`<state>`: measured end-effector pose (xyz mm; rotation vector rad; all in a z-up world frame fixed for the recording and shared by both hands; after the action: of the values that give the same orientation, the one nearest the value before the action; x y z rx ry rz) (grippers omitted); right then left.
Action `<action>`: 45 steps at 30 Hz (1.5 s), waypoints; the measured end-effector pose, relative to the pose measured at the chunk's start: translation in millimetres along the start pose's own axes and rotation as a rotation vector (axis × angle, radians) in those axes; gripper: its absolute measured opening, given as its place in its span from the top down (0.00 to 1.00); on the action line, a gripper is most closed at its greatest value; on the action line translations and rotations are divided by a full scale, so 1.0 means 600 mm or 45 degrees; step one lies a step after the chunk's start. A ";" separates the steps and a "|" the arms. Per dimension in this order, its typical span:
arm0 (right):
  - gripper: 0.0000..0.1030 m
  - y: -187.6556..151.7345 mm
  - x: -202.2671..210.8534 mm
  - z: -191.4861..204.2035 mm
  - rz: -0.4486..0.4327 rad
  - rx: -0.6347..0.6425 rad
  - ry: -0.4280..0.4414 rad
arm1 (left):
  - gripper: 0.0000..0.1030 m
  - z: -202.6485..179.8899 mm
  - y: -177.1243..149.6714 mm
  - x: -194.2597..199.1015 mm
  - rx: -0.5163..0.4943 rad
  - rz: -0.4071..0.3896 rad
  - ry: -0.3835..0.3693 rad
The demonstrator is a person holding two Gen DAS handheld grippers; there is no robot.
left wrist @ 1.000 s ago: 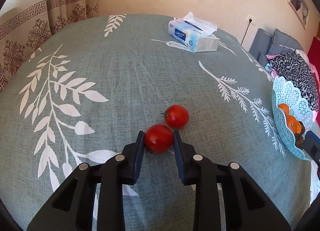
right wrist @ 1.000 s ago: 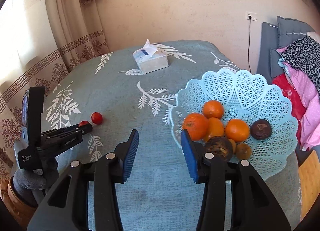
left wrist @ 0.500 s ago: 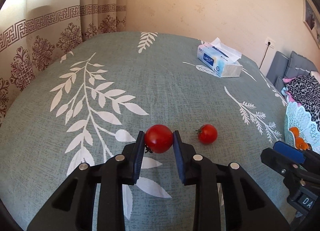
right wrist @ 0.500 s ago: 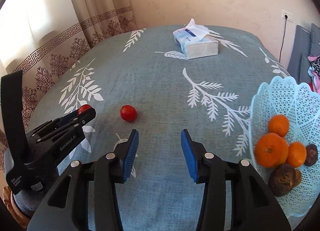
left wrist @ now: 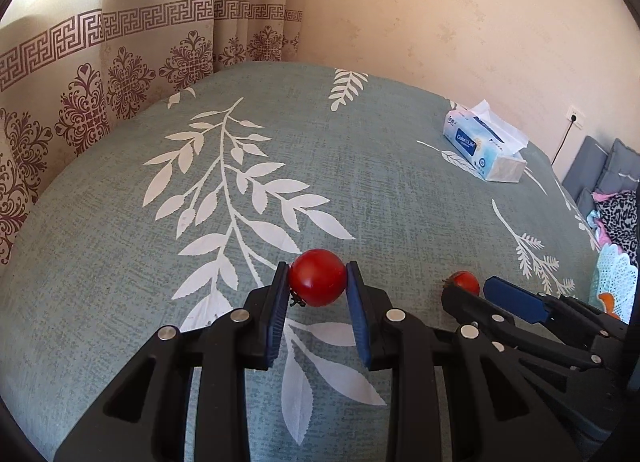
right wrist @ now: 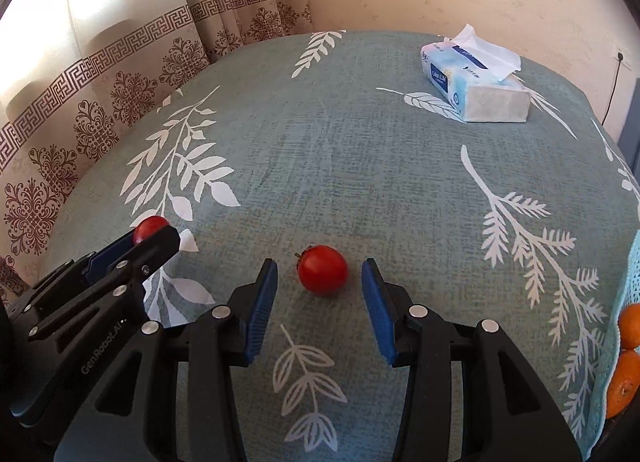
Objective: Organize fruits
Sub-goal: 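Grasp a red tomato with the left gripper while the right gripper grasps the other tomato, then carry the tomato into the blue basket and open the right gripper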
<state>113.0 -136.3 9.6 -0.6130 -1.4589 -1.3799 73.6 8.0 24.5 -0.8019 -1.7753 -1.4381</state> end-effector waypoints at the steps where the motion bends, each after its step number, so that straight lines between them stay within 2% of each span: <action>1: 0.58 0.003 -0.004 0.001 0.006 0.001 -0.002 | 0.72 0.002 0.000 0.001 0.007 -0.003 0.002; 7: 0.72 0.008 -0.022 0.004 0.025 0.005 -0.026 | 0.72 0.002 0.000 0.001 0.004 0.000 -0.007; 16: 0.73 -0.010 0.008 -0.008 -0.022 -0.041 -0.047 | 0.72 -0.003 -0.002 0.002 -0.016 -0.003 -0.020; 35: 0.73 -0.091 0.148 -0.094 -0.197 -0.273 -0.116 | 0.72 -0.034 -0.015 0.014 -0.116 -0.032 -0.046; 45: 0.73 -0.187 0.216 -0.191 -0.242 -0.474 -0.249 | 0.72 -0.046 -0.021 0.014 -0.158 -0.031 -0.052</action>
<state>1.8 -302.8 59.3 -0.8832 -1.4509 -1.8046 62.5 -21.0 28.1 -0.8814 -1.7454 -1.5704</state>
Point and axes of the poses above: each gripper's, at about its wrist camera, not at the fingertips, and x roughly against the way its jaws point, z to its left, y to its top, the point moved 1 cm from there along -x, roughly the way its jaws point, and after that the axes turned 15 degrees about z, right-handed, at the moved point
